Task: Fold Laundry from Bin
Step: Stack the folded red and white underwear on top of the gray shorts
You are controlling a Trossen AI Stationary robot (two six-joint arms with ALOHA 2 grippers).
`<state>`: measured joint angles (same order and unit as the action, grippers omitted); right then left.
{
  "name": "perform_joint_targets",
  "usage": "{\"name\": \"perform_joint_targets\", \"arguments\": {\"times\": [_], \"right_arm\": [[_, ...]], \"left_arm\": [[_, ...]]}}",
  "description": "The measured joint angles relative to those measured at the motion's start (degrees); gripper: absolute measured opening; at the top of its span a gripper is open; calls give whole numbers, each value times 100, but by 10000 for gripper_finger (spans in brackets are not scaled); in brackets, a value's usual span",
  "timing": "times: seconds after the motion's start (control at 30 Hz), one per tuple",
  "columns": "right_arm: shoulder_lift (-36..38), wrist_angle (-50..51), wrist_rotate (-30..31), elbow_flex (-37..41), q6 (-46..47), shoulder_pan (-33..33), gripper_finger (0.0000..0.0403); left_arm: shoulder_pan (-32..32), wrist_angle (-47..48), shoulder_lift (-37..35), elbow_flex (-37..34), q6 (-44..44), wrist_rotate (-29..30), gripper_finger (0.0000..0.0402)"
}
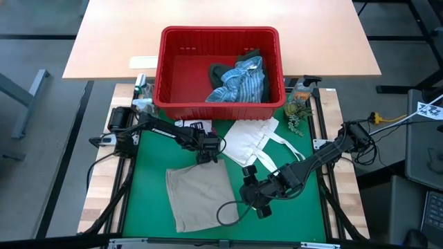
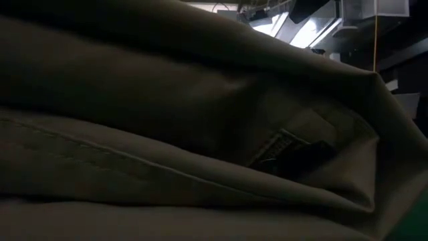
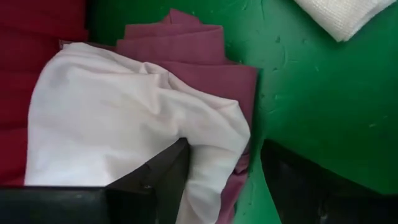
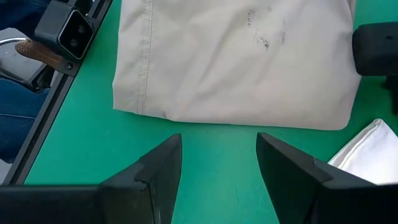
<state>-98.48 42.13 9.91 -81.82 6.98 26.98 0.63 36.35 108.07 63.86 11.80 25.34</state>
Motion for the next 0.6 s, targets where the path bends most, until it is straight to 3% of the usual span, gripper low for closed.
{"name": "perform_joint_targets", "arguments": {"times": [0.13, 0.37, 0.6], "right_arm": [[-2, 4, -5, 0, 0, 1, 207], [203, 380, -36, 7, 7, 9, 207], [704, 1006, 330, 7, 15, 42, 207]], "left_arm": [[13, -12, 16, -7, 141, 8, 146], [16, -16, 17, -9, 495, -27, 17], [-24, 86, -50, 39, 873, -82, 12]]}}
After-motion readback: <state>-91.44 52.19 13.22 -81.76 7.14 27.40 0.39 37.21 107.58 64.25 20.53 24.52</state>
